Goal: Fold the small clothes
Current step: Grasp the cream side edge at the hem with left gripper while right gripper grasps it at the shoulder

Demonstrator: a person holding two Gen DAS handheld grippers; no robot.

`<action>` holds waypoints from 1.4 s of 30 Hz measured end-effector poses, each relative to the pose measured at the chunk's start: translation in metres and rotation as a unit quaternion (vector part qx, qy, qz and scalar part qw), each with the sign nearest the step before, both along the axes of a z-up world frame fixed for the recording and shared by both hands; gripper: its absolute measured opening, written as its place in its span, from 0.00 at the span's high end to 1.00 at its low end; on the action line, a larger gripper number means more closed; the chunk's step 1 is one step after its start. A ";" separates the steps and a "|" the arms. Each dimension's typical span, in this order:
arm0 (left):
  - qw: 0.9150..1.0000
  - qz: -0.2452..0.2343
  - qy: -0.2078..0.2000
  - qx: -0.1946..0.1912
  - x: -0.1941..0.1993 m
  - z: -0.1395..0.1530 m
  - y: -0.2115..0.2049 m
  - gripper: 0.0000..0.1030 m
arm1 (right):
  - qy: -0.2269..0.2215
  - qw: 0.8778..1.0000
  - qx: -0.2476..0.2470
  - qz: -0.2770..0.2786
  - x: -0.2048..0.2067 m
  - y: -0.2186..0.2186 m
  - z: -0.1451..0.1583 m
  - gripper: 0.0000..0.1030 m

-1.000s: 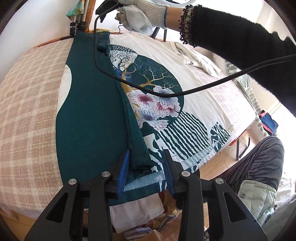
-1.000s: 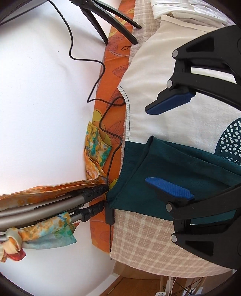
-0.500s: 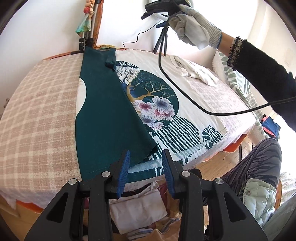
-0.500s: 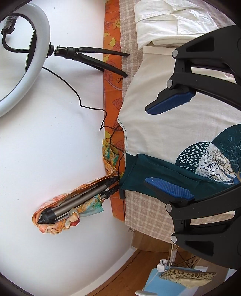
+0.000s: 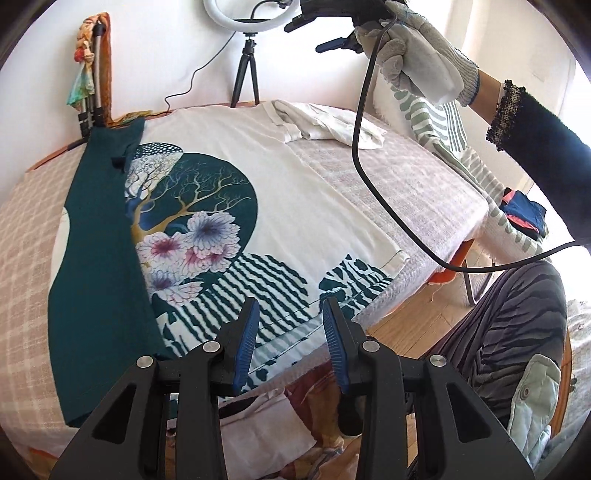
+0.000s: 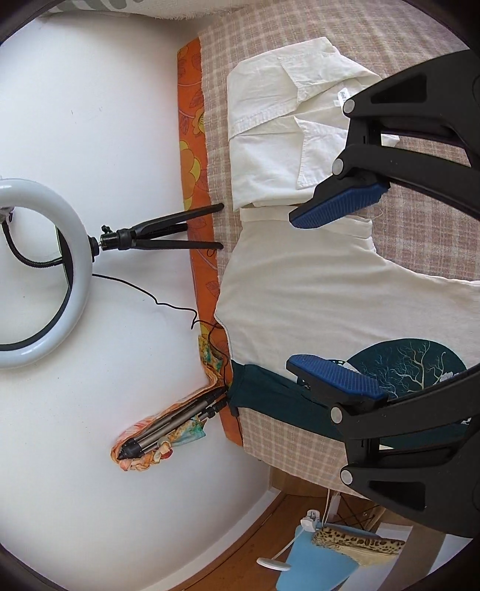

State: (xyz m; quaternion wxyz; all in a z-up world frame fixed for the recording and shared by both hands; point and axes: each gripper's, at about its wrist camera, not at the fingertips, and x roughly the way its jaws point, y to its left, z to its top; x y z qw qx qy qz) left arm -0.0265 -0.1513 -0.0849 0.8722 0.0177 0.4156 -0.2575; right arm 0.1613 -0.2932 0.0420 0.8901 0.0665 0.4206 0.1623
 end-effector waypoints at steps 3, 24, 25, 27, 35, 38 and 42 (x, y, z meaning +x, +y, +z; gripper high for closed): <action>1.000 -0.027 0.004 0.004 0.006 -0.005 -0.030 0.67 | 0.012 1.000 0.015 -0.013 -0.007 -0.041 -0.003 0.28; 0.996 -0.070 0.018 0.047 0.031 -0.031 -0.144 0.65 | 0.107 0.989 0.105 -0.015 -0.033 -0.137 -0.095 0.29; 0.997 -0.063 0.017 0.044 0.033 -0.031 -0.141 0.76 | 0.112 0.988 0.110 -0.011 -0.030 -0.133 -0.101 0.30; 0.998 -0.052 0.016 0.039 0.039 -0.032 -0.136 0.91 | 0.127 0.984 0.124 -0.006 -0.024 -0.124 -0.114 0.33; 0.999 -0.009 0.038 -0.030 0.046 -0.020 -0.099 0.96 | 0.176 0.974 0.143 0.017 0.001 -0.082 -0.165 0.42; 0.998 0.008 0.041 -0.044 0.045 -0.016 -0.086 0.96 | 0.185 0.972 0.146 0.014 0.010 -0.073 -0.178 0.43; 0.998 0.012 0.042 -0.049 0.044 -0.015 -0.084 0.96 | 0.183 0.971 0.153 0.004 0.022 -0.064 -0.184 0.43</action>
